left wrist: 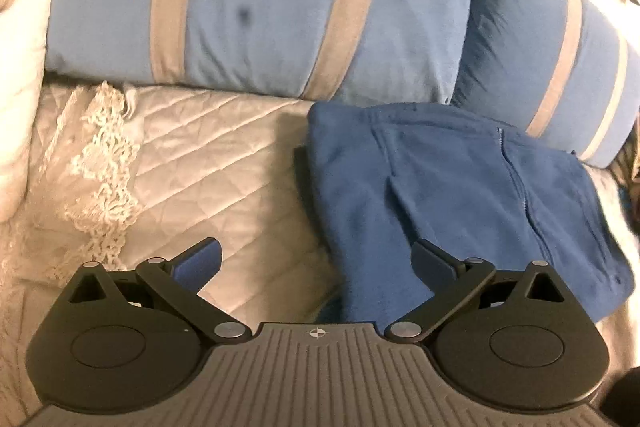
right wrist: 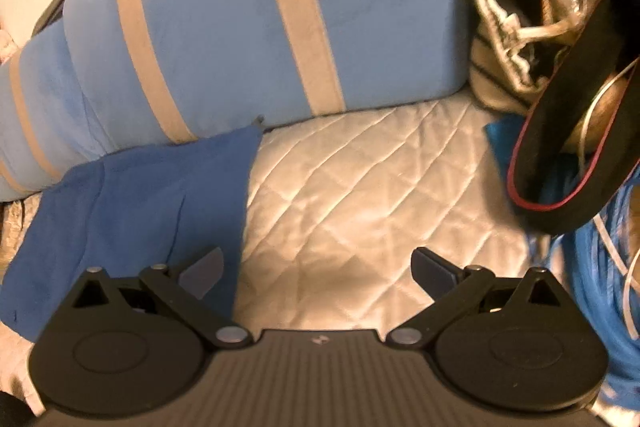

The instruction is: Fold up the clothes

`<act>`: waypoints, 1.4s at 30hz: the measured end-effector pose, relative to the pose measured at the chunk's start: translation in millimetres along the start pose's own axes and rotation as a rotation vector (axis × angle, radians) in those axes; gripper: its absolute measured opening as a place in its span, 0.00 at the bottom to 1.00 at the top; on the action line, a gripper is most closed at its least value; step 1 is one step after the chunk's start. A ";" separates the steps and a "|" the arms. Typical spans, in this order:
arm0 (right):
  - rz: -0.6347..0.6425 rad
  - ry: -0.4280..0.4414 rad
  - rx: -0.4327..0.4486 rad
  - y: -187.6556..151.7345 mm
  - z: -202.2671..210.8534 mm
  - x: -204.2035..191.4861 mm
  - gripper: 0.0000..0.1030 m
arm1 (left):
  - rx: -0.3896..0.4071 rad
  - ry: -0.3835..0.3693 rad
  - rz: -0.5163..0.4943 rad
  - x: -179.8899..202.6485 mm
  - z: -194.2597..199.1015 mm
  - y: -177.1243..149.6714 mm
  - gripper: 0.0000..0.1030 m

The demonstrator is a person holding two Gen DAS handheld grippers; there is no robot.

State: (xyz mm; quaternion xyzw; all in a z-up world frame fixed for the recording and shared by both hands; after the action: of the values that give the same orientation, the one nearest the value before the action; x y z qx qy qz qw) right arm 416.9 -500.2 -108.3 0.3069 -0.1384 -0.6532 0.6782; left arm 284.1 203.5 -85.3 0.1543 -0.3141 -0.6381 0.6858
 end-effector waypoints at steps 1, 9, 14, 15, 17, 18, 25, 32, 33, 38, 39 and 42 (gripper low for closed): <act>0.000 0.010 -0.001 3.8 4.1 5.4 0.99 | -0.003 -0.011 0.007 -4.1 2.9 2.5 1.00; -0.109 0.084 -0.019 23.6 20.3 41.9 0.99 | 0.003 -0.131 0.116 -21.8 4.0 12.8 1.00; -0.138 0.176 -0.044 16.1 4.5 28.6 0.99 | 0.030 -0.189 0.169 -23.9 -12.0 12.7 1.00; -0.143 0.192 -0.048 14.5 0.7 25.3 0.99 | 0.030 -0.198 0.174 -23.5 -15.7 11.6 1.00; -0.148 0.208 -0.063 11.0 -8.3 19.0 0.99 | 0.029 -0.212 0.183 -22.8 -23.1 9.1 1.00; -0.147 0.213 -0.069 9.4 -12.3 16.2 0.99 | 0.029 -0.216 0.189 -22.8 -26.2 8.1 1.00; -0.162 0.267 -0.118 -2.4 -42.2 -5.0 0.99 | 0.033 -0.237 0.223 -28.4 -45.6 3.5 1.00; -0.193 0.299 -0.159 -13.8 -69.5 -19.1 0.99 | 0.030 -0.221 0.249 -40.4 -65.6 -5.5 1.00; -0.201 0.304 -0.162 -15.3 -73.1 -20.6 0.99 | 0.023 -0.225 0.260 -42.3 -68.8 -7.6 1.00; -0.236 0.326 -0.174 -23.1 -91.2 -28.6 0.99 | -0.016 -0.297 0.319 -46.0 -84.7 -19.7 1.00; -0.238 0.328 -0.178 -25.0 -95.0 -30.2 0.99 | -0.022 -0.308 0.323 -45.3 -87.4 -22.0 1.00; -0.238 0.308 -0.175 -27.8 -103.5 -32.0 0.99 | -0.026 -0.340 0.336 -44.2 -94.3 -27.8 1.00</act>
State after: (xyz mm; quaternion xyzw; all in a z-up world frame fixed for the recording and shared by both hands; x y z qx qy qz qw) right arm 452.1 -443.6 -198.1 0.3573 0.0614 -0.6835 0.6336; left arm 322.2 224.8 -183.9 -0.0185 -0.4381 -0.5359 0.7215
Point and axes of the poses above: each gripper's, at about its wrist camera, not at the fingertips, and z roughly against the way its jaws point, x to its right, y to its top, the point moved 10 cm from there along -z, roughly the way its jaws point, and after that the axes turned 5 degrees about -y, right-handed, at the moved point
